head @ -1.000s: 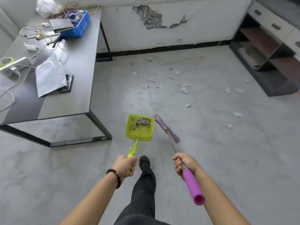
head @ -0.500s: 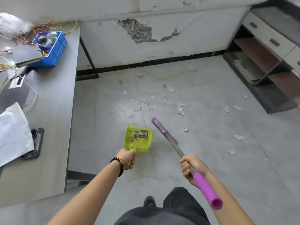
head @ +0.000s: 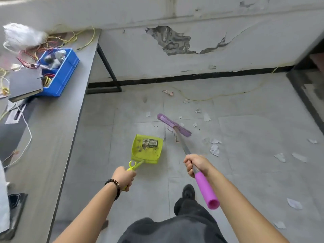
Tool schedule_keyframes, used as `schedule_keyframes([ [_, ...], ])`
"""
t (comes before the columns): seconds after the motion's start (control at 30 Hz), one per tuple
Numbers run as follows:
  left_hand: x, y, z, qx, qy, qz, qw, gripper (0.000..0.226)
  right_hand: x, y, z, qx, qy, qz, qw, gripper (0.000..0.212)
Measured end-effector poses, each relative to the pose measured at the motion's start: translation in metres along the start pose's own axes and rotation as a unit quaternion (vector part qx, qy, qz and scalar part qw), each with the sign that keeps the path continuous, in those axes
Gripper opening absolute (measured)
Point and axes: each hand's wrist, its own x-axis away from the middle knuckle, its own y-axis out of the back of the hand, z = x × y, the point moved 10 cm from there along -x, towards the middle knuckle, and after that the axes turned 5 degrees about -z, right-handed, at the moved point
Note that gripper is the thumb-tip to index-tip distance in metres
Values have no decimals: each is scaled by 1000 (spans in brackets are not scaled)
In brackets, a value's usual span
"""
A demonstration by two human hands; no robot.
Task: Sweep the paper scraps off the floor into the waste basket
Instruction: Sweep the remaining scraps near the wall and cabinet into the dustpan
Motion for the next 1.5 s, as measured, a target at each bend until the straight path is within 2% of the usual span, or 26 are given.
schedule_keyframes([
  [0.17, -51, 38, -59, 16, 13, -29, 999, 20, -57, -52, 111, 114, 16, -3, 993, 27],
  [0.3, -117, 76, -112, -8, -11, -46, 999, 13, -109, -97, 179, 190, 53, -21, 980, 16],
  [0.47, -218, 121, -180, -72, -16, -24, 997, 17, -178, -152, 250, 230, 88, -55, 968, 23],
  [0.57, -267, 148, -217, -121, -17, -9, 992, 18, -223, -189, 291, 221, 104, -74, 967, 40],
  [0.63, -292, 164, -242, -144, -18, 3, 989, 18, -257, -207, 312, 207, 89, -97, 969, 49],
  [0.67, -306, 171, -254, -156, -19, 11, 987, 18, -274, -215, 320, 209, 74, -109, 969, 47],
  [0.73, -330, 187, -274, -203, -27, 7, 979, 19, -308, -223, 327, 257, 47, -130, 957, 39],
  [0.8, -348, 203, -299, -254, -55, -17, 965, 22, -329, -223, 327, 358, 35, -148, 921, 40],
  [0.87, -362, 212, -322, -273, -74, -26, 959, 15, -337, -210, 308, 436, 7, -154, 887, 37],
  [0.97, -377, 216, -342, -265, -77, -8, 961, 11, -315, -169, 257, 441, -75, -188, 874, 32],
  [1.07, -376, 213, -344, -283, -76, -3, 956, 11, -276, -124, 212, 440, -149, -235, 854, 49],
  [1.17, -369, 207, -342, -303, -76, -12, 950, 11, -241, -97, 207, 477, -115, -297, 819, 59],
  [1.23, -368, 203, -344, -302, -72, -15, 951, 11, -227, -100, 218, 502, -78, -303, 807, 63],
  [1.37, -368, 190, -359, -308, -65, -17, 949, 15, -242, -133, 259, 546, -16, -265, 795, 55],
  [1.5, -361, 181, -363, -299, -53, -22, 953, 18, -299, -197, 319, 550, 44, -218, 805, 37],
])
